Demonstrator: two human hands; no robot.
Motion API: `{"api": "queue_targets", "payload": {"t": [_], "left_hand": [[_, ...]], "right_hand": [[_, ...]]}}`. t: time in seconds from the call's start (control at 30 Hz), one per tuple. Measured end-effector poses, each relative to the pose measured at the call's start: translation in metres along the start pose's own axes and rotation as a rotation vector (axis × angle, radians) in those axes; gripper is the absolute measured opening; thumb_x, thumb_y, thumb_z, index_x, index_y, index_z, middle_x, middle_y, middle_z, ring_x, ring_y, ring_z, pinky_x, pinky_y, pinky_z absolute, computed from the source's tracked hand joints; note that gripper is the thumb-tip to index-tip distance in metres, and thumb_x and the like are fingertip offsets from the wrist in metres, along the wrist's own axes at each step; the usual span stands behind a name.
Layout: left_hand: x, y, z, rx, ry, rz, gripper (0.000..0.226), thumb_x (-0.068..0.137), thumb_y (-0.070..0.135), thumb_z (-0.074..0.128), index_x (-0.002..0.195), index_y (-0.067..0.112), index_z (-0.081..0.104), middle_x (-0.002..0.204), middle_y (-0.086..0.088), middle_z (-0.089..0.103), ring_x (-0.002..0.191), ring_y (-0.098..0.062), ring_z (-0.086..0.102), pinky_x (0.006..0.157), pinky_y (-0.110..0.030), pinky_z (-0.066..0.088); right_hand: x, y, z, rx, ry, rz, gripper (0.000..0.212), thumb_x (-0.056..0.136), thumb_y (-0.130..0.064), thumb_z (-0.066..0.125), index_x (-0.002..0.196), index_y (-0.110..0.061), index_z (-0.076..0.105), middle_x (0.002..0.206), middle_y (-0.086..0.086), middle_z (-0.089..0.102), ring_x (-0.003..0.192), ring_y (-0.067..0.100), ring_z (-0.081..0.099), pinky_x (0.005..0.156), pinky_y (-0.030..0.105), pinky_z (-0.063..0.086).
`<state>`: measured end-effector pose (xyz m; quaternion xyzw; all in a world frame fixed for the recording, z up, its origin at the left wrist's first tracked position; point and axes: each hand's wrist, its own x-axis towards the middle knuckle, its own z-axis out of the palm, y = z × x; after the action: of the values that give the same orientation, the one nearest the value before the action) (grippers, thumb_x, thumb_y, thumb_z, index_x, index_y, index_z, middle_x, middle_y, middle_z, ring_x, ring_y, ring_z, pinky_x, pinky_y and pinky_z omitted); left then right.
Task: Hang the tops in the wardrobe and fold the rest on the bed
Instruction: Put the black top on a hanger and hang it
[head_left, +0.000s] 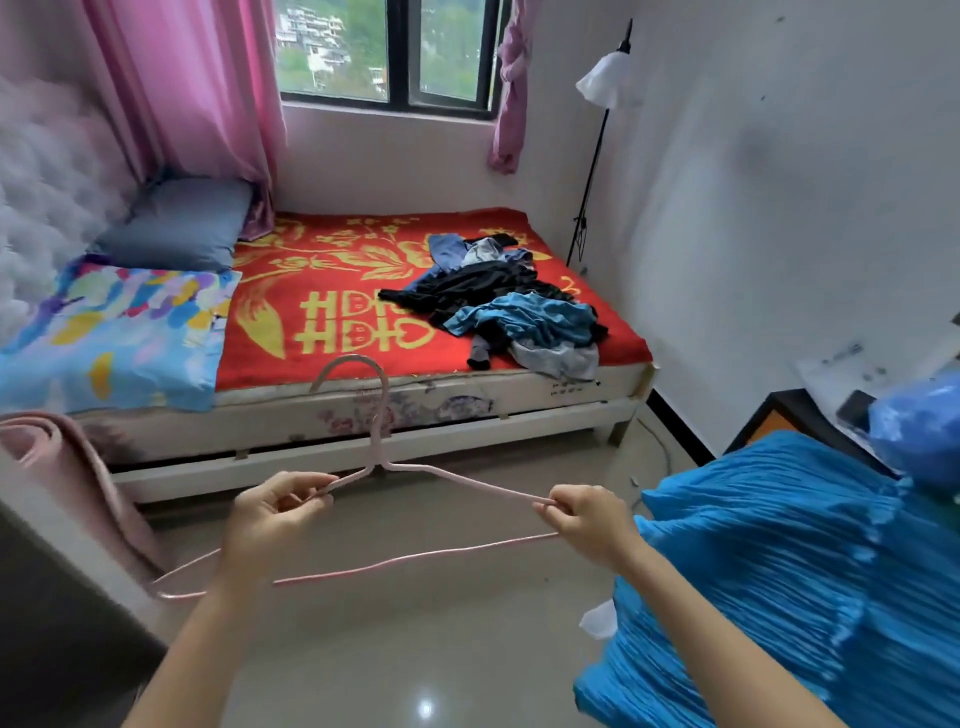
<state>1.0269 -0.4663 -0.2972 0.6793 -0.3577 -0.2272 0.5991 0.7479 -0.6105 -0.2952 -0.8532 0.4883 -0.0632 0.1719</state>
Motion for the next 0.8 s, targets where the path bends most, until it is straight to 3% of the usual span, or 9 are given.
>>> {"api": "queue_targets", "payload": {"t": [0.1,0.37,0.47,0.63,0.8], "left_hand": [[0.012,-0.006,0.020,0.004,-0.024,-0.056,0.029,0.077,-0.012,0.065,0.074,0.016,0.069,0.058,-0.006,0.051,0.045,-0.003,0.038,0.041,-0.008,0.026],[0.079,-0.026,0.082,-0.045,-0.139,-0.209,0.028,0.077,-0.013,0.063,0.067,0.013,0.069,0.049,0.005,0.049,0.058,-0.014,0.035,0.043,-0.007,0.029],[0.142,-0.023,0.106,-0.082,-0.168,-0.197,0.028,0.077,-0.010,0.065,0.065,0.014,0.070,0.054,0.001,0.050,0.058,-0.014,0.038,0.047,-0.010,0.031],[0.236,-0.012,0.137,-0.048,-0.220,-0.133,0.024,0.077,-0.008,0.064,0.067,0.013,0.071,0.059,-0.007,0.051,0.045,-0.001,0.038,0.045,-0.011,0.028],[0.285,-0.020,0.170,0.004,-0.283,-0.152,0.024,0.077,-0.008,0.064,0.070,0.013,0.071,0.059,-0.009,0.055,0.055,-0.013,0.040,0.050,-0.017,0.031]], "right_hand": [[0.007,0.016,0.005,0.027,0.001,0.052,0.035,0.093,-0.041,0.049,0.061,-0.027,0.044,0.055,-0.011,0.043,0.070,0.016,0.050,0.062,0.029,0.036],[0.080,0.055,-0.003,0.003,-0.103,0.214,0.042,0.090,-0.039,0.053,0.052,-0.029,0.038,0.055,-0.008,0.044,0.071,0.019,0.048,0.060,0.029,0.033],[0.139,0.060,-0.017,-0.018,-0.098,0.229,0.041,0.091,-0.039,0.052,0.054,-0.028,0.038,0.056,-0.007,0.045,0.069,0.016,0.047,0.056,0.026,0.031],[0.217,0.072,-0.030,0.006,-0.086,0.251,0.043,0.093,-0.036,0.050,0.055,-0.024,0.037,0.056,-0.006,0.043,0.056,0.006,0.040,0.050,0.023,0.026],[0.261,0.094,-0.028,0.051,-0.156,0.339,0.040,0.093,-0.036,0.049,0.056,-0.023,0.040,0.058,-0.006,0.045,0.060,0.011,0.043,0.055,0.026,0.031]]}}
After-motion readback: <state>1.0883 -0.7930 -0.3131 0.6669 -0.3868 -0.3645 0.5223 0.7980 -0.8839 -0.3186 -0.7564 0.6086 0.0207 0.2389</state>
